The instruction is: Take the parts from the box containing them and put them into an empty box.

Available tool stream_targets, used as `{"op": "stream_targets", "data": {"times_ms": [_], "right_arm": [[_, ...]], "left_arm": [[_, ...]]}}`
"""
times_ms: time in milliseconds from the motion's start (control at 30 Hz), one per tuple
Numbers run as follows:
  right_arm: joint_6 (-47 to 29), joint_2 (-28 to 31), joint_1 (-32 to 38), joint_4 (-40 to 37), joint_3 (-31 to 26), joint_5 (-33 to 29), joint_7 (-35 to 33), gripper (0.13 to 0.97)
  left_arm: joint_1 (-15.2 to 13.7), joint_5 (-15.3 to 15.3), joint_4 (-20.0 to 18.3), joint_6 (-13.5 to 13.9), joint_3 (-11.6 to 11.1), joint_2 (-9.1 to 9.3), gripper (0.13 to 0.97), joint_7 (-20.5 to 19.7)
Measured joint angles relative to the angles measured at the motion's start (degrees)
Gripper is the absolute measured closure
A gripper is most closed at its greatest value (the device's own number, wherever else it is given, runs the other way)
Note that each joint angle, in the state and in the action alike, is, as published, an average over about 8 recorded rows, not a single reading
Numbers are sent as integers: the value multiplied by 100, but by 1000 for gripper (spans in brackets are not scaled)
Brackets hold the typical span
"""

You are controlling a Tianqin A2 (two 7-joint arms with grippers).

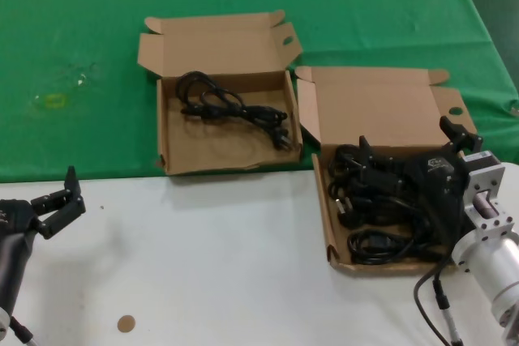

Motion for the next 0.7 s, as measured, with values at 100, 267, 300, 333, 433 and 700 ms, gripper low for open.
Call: {"op": "stream_targets", "data": {"times_ms": [100, 267, 300, 333, 433, 700], "right_arm": [[0, 0, 0, 0, 0, 0, 0, 129], [0, 0, 0, 0, 0, 0, 0, 129], [0, 0, 0, 0, 0, 0, 0, 129], [0, 0, 0, 0, 0, 0, 0, 129], [0, 0, 0, 0, 0, 0, 0, 129], [0, 0, 0, 0, 0, 0, 0, 129]], "left_arm": [[0, 0, 0, 0, 0, 0, 132, 0], [0, 0, 0, 0, 0, 0, 132, 0], [0, 0, 0, 0, 0, 0, 132, 0], [0, 0, 0, 0, 0, 0, 132, 0], [0, 0, 0, 0, 0, 0, 132, 0], [0, 0, 0, 0, 0, 0, 132, 0]]}}
